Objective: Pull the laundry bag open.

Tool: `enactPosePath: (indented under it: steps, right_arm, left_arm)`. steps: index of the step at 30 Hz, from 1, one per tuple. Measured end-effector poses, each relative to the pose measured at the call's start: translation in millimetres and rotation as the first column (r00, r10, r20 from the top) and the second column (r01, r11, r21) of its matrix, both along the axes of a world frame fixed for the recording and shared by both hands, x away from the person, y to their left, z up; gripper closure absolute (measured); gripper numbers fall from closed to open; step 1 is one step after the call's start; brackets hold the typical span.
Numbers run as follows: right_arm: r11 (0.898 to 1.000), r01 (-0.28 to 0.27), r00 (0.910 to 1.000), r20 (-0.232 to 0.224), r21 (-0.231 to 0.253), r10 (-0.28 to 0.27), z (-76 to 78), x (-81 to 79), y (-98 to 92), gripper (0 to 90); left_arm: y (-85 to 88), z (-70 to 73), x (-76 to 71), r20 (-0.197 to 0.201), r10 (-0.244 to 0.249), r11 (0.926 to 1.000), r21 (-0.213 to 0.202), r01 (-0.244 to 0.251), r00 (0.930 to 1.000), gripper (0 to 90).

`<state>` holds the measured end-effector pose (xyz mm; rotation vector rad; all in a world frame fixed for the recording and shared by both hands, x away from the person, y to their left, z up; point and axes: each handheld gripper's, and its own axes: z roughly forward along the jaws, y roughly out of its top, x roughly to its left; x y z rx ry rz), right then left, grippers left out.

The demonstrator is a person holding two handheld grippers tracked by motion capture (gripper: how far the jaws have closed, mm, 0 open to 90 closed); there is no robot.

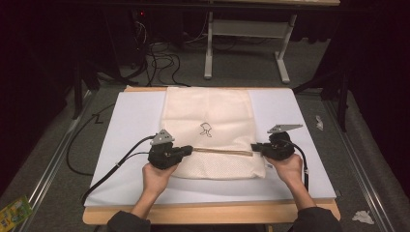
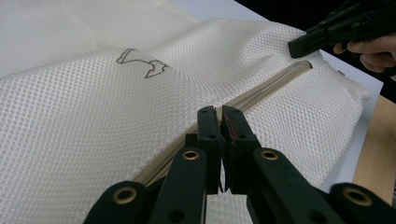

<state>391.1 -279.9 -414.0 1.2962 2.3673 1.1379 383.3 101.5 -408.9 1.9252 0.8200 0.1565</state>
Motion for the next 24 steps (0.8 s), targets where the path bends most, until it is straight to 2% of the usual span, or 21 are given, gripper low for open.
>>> enactPosePath:
  steps: [6,24]
  right_arm:
    - [1.000,-0.001,1.0000,-0.004,-0.001,0.001,-0.3,0.5,-0.6,88.8]
    - [1.000,0.017,0.9999,-0.005,0.001,-0.017,-0.4,0.8,-5.1,88.8]
  left_arm:
    - [0.7,0.4,-0.2,0.004,0.005,1.0000,0.002,-0.005,1.0000,87.2]
    - [20.0,4.9,-1.6,0.021,0.046,0.9990,0.000,-0.046,0.9987,87.2]
